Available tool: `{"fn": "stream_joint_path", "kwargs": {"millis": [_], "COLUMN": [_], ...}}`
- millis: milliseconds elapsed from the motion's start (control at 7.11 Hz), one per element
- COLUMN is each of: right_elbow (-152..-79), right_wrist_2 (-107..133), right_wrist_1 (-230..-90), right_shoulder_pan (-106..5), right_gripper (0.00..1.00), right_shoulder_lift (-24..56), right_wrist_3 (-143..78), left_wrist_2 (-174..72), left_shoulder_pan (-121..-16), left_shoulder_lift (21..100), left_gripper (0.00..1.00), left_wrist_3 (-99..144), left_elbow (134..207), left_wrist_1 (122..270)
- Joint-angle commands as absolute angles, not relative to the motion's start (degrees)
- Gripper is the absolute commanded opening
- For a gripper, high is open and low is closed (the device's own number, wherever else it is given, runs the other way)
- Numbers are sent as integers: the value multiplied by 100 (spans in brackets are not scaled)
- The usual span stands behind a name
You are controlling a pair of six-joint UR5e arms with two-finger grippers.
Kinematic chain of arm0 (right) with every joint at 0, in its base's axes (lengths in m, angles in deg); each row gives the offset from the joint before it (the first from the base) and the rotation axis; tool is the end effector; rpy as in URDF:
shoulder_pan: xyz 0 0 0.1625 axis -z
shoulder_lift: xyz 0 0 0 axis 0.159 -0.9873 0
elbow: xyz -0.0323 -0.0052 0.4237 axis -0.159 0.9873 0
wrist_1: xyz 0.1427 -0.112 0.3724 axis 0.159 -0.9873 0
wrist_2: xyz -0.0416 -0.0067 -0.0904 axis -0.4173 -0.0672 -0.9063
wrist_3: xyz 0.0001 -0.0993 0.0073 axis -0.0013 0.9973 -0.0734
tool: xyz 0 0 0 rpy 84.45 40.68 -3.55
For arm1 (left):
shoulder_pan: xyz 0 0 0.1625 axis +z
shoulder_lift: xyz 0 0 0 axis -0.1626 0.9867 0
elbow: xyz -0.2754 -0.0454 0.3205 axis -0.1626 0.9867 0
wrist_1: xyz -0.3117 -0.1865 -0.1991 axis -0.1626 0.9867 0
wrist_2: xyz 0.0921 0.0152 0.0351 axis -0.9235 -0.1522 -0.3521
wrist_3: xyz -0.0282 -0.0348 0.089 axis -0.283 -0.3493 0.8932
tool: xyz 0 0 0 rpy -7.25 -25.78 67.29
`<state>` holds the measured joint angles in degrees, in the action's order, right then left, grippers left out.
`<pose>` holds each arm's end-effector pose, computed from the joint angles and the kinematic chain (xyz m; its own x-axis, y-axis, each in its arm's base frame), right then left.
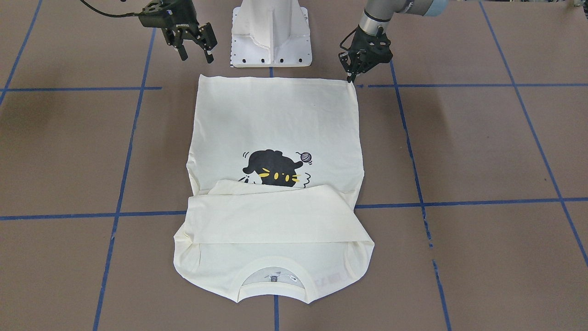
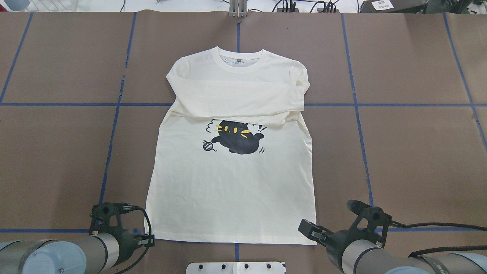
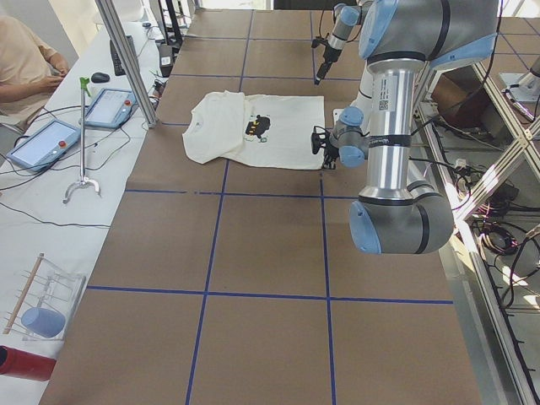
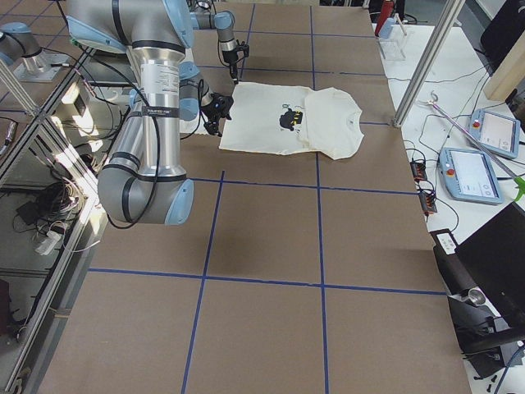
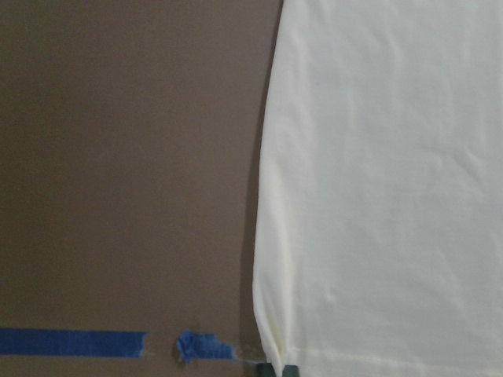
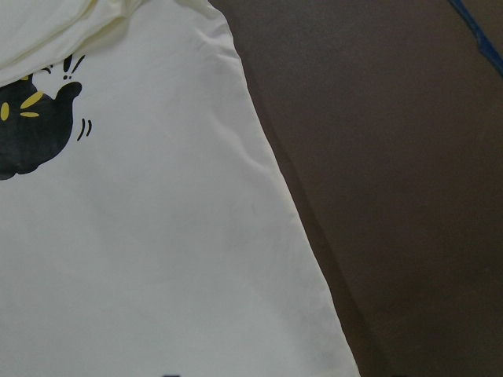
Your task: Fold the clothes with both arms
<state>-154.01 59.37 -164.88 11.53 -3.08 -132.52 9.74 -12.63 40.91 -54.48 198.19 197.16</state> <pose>-0.4402 -0.1502 0.3027 0.4584 0.3971 0.7951 -0.4896 0.8595 -0.1470 0.4719 -0.1738 0.3732 0.5592 -0.0561 -0.8272 0.1798 0.9822 0.0549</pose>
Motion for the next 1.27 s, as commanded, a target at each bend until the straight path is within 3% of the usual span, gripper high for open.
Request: {"fn": "stream_joint_path", "kwargs": {"millis": [0,704,985,1126], "right_elbow": [-14954,-14461,-14398,-14398], "right_wrist_2": [5778,5584,5583,5557], "right_wrist_1": [-16484,-16484,-16484,-16484], "right_shoulder_pan": [1327,1574,1574,1566], "right_gripper": [63,63,51,34], "right_shoulder_lift": [-274,-108,-2,-2], "right_wrist_3": [-13743,-13814,-13814,-13814], "left_wrist_2": [982,999,1008,1008], "left_shoulder_pan": [-1261,-1279,-1287,-1279], "left_shoulder_lift": [4141,4194,4194,4194], "left_gripper": [0,0,0,0], "left_wrist_3": [-5432,-5414,-5414,-5414], "left_elbow": [20029,20030,20030,20030], "left_wrist_1": [19709,19709,19709,19709]}}
